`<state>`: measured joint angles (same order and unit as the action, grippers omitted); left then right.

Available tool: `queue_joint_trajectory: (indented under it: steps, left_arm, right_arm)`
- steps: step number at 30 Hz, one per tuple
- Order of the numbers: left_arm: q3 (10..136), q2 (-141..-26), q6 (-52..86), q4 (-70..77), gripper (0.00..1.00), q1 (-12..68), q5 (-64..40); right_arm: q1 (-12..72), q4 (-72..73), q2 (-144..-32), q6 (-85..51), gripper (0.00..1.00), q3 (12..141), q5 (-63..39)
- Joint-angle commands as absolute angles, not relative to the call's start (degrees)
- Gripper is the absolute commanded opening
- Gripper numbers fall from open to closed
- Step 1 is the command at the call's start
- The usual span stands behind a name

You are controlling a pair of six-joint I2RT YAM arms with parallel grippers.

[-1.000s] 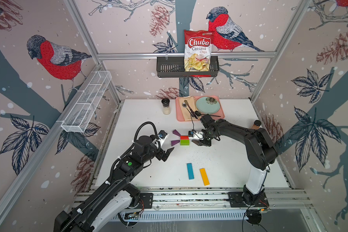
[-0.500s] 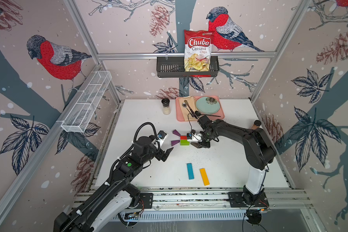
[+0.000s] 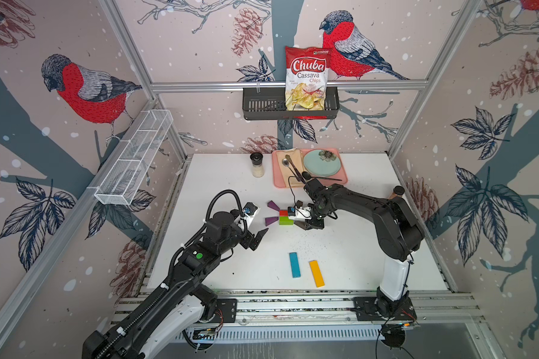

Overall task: Assemble a small pinwheel with building blocks
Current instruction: Assemble the building block at the center of the board.

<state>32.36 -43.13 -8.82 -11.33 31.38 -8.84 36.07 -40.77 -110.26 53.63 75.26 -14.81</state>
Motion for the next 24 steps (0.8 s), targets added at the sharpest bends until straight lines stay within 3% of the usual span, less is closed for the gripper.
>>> queue_joint_trajectory:
  steps: [1, 24]
  left_arm:
    - [32.3, -42.9, -8.0, -11.5, 0.96, 31.4, -8.6]
    - [32.1, -42.4, -8.1, -11.9, 0.96, 31.4, -9.0]
  right_arm:
    - [36.3, -41.9, -110.5, 53.5, 0.21, 75.6, -14.4]
    - [36.6, -42.6, -112.0, 53.4, 0.30, 76.7, -14.7]
